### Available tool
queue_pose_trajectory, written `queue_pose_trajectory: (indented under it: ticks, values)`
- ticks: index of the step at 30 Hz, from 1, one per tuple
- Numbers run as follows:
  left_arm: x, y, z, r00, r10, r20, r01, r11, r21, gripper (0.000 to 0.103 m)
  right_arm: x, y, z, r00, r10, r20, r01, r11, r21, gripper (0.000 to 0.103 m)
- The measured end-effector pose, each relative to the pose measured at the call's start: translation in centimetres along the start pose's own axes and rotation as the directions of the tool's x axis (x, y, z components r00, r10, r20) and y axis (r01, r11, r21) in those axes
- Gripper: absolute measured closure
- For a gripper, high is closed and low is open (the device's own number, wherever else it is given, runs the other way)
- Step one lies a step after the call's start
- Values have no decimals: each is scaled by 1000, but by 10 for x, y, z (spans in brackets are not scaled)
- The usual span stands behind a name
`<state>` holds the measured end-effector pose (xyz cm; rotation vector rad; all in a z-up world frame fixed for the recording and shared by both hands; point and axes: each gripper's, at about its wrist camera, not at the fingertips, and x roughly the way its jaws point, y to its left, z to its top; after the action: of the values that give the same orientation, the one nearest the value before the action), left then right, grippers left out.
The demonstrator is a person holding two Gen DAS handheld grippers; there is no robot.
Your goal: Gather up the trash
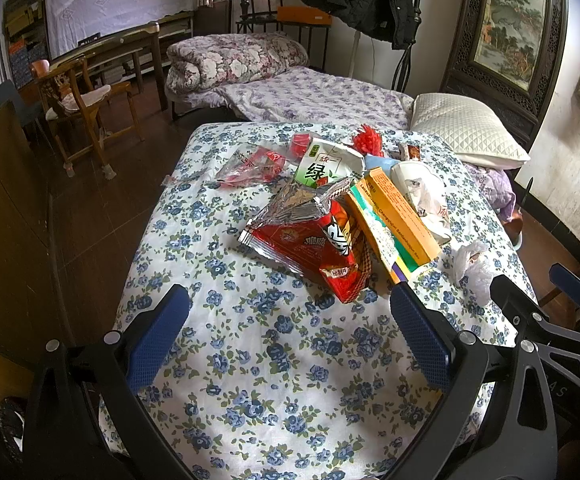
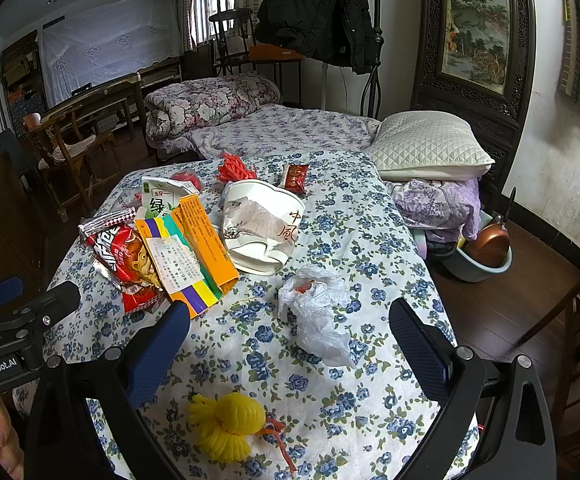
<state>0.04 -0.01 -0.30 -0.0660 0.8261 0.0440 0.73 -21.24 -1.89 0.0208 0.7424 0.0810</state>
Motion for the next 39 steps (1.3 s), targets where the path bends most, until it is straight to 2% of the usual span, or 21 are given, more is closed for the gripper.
queue_pose_trajectory:
  ticks: [10, 14, 15, 18, 23, 26, 28, 33, 36, 39]
  values:
    - [0, 2, 0, 1000, 6, 4, -6, 1000, -1, 7, -2, -5, 5, 1000, -5, 6, 5, 1000, -2, 6]
    - [1, 13, 0, 998, 46, 38, -45, 999, -7, 6, -12, -32, 11, 998, -35, 59, 29, 995, 98, 6]
    - [6, 19, 2, 998, 50, 39, -50, 999, -10, 6, -11, -38, 12, 999, -26, 45, 21, 993, 116, 6]
    - [7, 30, 6, 999, 7, 32, -5, 999, -46, 6, -4, -40, 7, 998, 20, -54, -14, 994, 113, 6]
    - [6, 41, 10, 998, -51, 28, 53, 997, -61, 6, 0, -2, -25, 979, 67, -191, -78, 996, -48, 7]
    - [7, 51, 12, 999, -31, 22, 33, 995, -93, 6, 9, 17, -39, 964, 71, -257, -103, 989, -110, 31]
    - [9, 56, 14, 1000, -31, 8, 31, 993, -116, 6, 16, 24, -43, 951, 78, -299, -118, 986, -118, 32]
    - [12, 65, 14, 1000, -31, 0, 30, 989, -145, 6, 32, 28, -50, 922, 146, -358, -179, 982, -61, 58]
    - [15, 69, 14, 999, -37, -10, 35, 985, -171, 6, 33, 30, -49, 923, 191, -334, -219, 975, -46, 70]
    - [17, 66, 12, 999, -47, -20, 43, 986, -164, 6, 33, 30, -47, 922, 218, -319, -244, 969, -44, 73]
